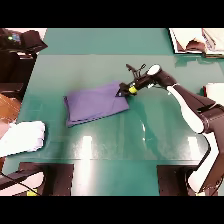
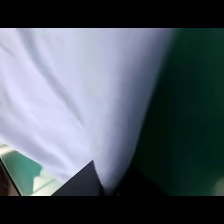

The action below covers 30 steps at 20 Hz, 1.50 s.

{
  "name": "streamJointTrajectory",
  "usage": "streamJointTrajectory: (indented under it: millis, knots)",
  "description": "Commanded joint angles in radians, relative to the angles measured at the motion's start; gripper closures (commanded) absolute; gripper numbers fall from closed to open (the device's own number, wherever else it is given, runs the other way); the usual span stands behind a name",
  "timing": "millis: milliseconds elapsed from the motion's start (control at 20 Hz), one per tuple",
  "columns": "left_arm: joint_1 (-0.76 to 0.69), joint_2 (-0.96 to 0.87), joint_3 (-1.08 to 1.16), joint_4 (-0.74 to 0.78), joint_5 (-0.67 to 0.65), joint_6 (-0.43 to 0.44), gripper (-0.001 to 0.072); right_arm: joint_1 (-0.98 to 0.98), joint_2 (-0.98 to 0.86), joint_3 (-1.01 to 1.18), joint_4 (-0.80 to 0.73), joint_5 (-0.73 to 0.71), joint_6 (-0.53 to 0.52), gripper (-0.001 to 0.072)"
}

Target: Fold the shirts.

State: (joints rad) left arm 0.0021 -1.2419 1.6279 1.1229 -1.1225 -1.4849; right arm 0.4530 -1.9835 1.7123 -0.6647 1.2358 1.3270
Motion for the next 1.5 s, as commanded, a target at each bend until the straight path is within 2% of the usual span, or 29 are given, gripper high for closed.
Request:
streamJointTrajectory:
  millis: [0,300,550,750,1050,1450]
  knots:
    - [-0.111,0.0,0.0,0.023,0.006,0.002,0.0684,-0.113,0.074,0.045,-0.025,0.048,0.001,0.0696]
    - [-0.236,0.0,0.0,0.022,0.034,0.026,0.0683,-0.512,0.307,0.046,-0.246,0.066,0.039,0.0696]
    - [-0.288,0.0,0.0,0.021,0.085,0.02,0.0683,-0.866,0.386,0.046,-0.252,0.028,0.038,0.0697]
    - [-0.295,0.0,0.0,-0.009,0.093,0.018,0.0683,-1.059,0.381,0.046,-0.246,-0.021,0.038,0.0696]
    - [-0.295,0.0,0.0,-0.014,0.094,-0.003,0.0683,-1.137,0.38,0.064,-0.244,-0.089,0.034,0.0696]
    - [-0.295,0.0,0.0,-0.014,0.093,-0.008,0.0683,-1.099,0.391,0.351,-0.244,-0.029,0.035,0.0697]
